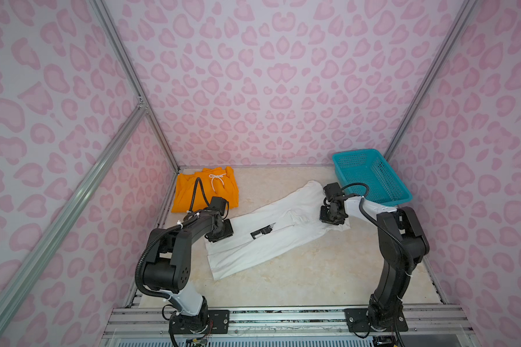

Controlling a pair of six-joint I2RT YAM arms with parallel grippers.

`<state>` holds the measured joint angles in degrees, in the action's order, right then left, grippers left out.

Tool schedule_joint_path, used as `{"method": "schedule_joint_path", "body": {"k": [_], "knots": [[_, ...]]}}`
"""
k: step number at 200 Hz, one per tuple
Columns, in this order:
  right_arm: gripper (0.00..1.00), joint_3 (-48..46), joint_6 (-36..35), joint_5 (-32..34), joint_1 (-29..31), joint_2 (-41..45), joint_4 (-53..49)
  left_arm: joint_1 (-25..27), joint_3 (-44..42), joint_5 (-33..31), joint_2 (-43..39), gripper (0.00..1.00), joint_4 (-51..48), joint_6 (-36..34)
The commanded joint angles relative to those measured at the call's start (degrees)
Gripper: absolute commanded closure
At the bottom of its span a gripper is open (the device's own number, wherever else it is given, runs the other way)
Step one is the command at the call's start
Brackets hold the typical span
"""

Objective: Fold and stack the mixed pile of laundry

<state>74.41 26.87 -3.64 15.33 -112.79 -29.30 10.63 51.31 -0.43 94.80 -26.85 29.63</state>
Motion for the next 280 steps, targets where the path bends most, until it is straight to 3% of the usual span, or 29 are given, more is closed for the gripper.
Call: {"method": "schedule_joint_path", "body": {"k": [1, 45, 65, 82, 102, 134, 163, 199, 229, 250, 280], "knots": [[0.66, 7.93, -3.22, -3.13, -0.7, -7.17, -4.57, 1.48, -2.88, 3.42, -0.71, 0.55, -4.18, 3.31], [0.63, 36.85, -7.24, -3.77, -1.19, -21.45, -16.61, 6.68, -6.33, 5.94, -2.93, 0.56, -4.34, 5.65], [0.58, 42.36, -8.8, -3.46, -0.67, -21.33, -18.4, 10.53, -7.55, 6.81, -3.36, 0.56, -4.07, 7.6], [0.5, 39.88, -10.98, -1.66, 0.62, -16.62, -17.17, 13.96, -8.8, 7.91, -3.4, 0.56, -3.0, 9.71], [0.48, 32.89, -12.11, -0.36, 2.67, -9.12, -16.68, 18.84, -10.21, 9.4, -3.46, 0.56, -1.91, 12.22], [0.48, 12.35, -10.67, -3.51, 8.46, 6.18, -11.34, 23.29, -10.58, 6.56, -5.41, 0.55, -4.53, 14.84], [0.5, -2.84, -7.45, -9.87, 18.59, 14.78, -5.29, 21.01, -6.12, -3.31, -7.04, 0.52, -12.68, 14.12], [0.56, -11.9, -0.63, -14.12, 31.16, 19.32, 5.06, 14.13, -5.53, -4.32, -10.58, 0.51, -12.68, 14.02], [0.64, -9.05, 1.99, -15.16, 39.2, 14.16, 10.32, 8.51, -4.88, -1.24, -17.27, 0.51, -11.17, 11.78], [0.73, -3.7, 0.49, -14.55, 43.71, 7.76, 8.5, 5.96, -0.96, -1.3, -19.67, 0.51, -13.71, 8.96], [0.77, 1.38, -2.92, -11.76, 48.74, 0.3, 2.99, 0.32, 1.73, -1.42, -22.05, 0.5, -15.69, 6.25]]}}
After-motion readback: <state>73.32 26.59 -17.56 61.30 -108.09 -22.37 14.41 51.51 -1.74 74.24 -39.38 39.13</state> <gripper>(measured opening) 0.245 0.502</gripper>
